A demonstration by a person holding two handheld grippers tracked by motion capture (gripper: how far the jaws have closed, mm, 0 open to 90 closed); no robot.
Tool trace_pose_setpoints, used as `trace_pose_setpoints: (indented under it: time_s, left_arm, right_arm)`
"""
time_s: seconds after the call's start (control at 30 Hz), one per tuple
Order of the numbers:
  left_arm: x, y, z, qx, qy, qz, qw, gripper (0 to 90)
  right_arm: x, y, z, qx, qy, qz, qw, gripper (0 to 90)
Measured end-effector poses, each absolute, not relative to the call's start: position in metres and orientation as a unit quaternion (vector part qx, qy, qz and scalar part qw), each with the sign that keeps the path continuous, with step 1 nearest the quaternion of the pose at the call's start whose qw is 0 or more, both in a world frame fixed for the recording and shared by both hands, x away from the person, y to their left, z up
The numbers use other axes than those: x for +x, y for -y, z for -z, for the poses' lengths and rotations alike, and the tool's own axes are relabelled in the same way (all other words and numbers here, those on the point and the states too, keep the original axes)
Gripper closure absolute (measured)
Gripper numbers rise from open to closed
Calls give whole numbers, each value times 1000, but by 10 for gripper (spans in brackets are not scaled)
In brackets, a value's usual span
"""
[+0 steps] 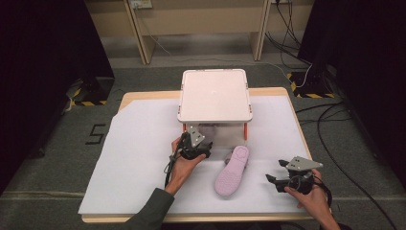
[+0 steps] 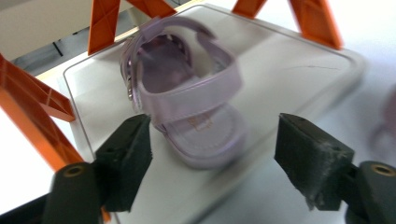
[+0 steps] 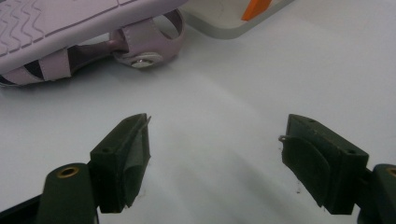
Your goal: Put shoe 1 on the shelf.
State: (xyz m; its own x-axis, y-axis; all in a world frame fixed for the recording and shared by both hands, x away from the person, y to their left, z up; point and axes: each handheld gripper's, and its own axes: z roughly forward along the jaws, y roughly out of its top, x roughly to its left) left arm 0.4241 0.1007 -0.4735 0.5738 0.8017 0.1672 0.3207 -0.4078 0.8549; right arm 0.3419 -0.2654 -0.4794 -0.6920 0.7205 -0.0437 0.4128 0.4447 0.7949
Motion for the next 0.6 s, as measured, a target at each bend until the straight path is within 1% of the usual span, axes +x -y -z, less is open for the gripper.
trace_pose_setpoints:
  time_s: [0.2, 0.3, 0.43, 0.6]
  left_arm:
    - [397, -115, 467, 791, -341, -276, 427, 198]
    - [382, -128, 468, 791, -341, -270, 430, 198]
    - [368, -148, 468, 783, -355, -256, 442, 196]
    - [353, -168, 474, 773, -375, -253, 444, 193]
  right_arm:
    - [342, 266, 479, 340, -828, -403, 192, 239]
    - [342, 266, 480, 342, -827, -402, 193, 239]
    - [342, 269, 480, 346, -825, -405, 190, 239]
    - [342, 268, 480, 346, -825, -406, 189, 239]
